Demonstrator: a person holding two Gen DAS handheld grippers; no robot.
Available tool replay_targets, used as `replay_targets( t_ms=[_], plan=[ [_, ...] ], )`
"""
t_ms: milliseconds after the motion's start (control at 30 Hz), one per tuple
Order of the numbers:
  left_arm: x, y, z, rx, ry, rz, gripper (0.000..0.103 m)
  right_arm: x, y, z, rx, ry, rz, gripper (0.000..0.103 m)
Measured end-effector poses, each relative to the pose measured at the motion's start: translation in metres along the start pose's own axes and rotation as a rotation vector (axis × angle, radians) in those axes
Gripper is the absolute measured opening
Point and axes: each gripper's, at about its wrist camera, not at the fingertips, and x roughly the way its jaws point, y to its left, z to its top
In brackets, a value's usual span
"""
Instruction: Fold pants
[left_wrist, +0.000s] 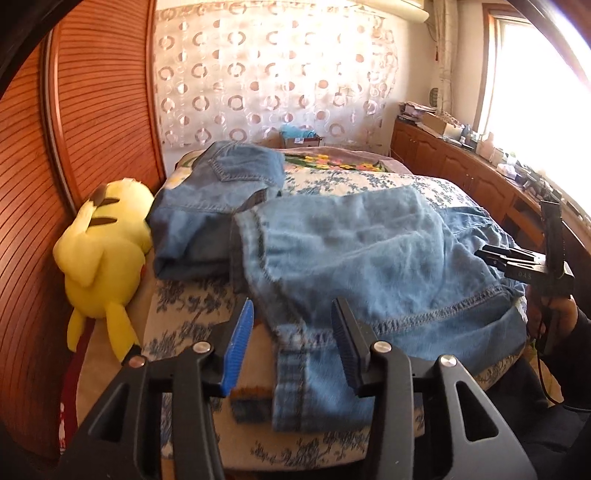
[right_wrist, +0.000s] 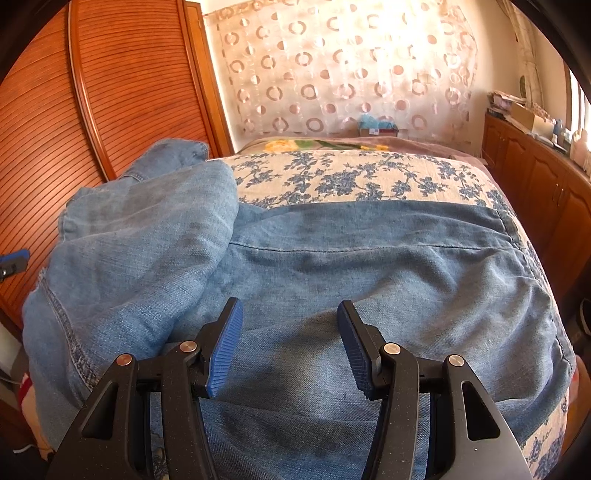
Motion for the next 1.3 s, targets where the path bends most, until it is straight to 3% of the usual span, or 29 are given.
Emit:
replay_targets(
  t_ms=[167,433,633,733,800,867,1133,1300],
  plan=[
    [0.018,-0.002,0.018,0.008,-0.007,0.006,0.043,0.000,0.000,0.000,0.000,0.000,0.000,0.054],
    [0.056,0.026,0.049,-0.028,0.012,0.080,0.043,0.000,0.001,0.000,-0.001,-0.001,0.000,0.054],
    [0.079,0.036,0.055,-0.046,0.055,0.064,0.043,0.000,0.001,0.000,-0.001,-0.002,0.000,0.054],
    [0.079,0.031,0.057,-0.020,0.039,0.048,0.034,0.000,0.001,0.000,-0.001,-0.002,0.000,0.054],
    [0.079,0.027,0.059,-0.003,0.038,0.057,0.022,0.000,0.001,0.000,-0.002,-0.002,0.000,0.054],
    [0.076,0.024,0.062,0.010,0.025,0.059,0.020,0.000,0.001,0.000,-0.001,-0.002,0.000,0.054],
    [0.069,0.024,0.076,0.025,-0.025,0.114,0.020,0.000,0.001,-0.001,-0.001,-0.002,0.000,0.054],
    [0.070,0.028,0.075,-0.009,0.001,0.111,0.033,0.000,0.001,-0.001,-0.002,-0.001,0.000,0.054]
  ],
)
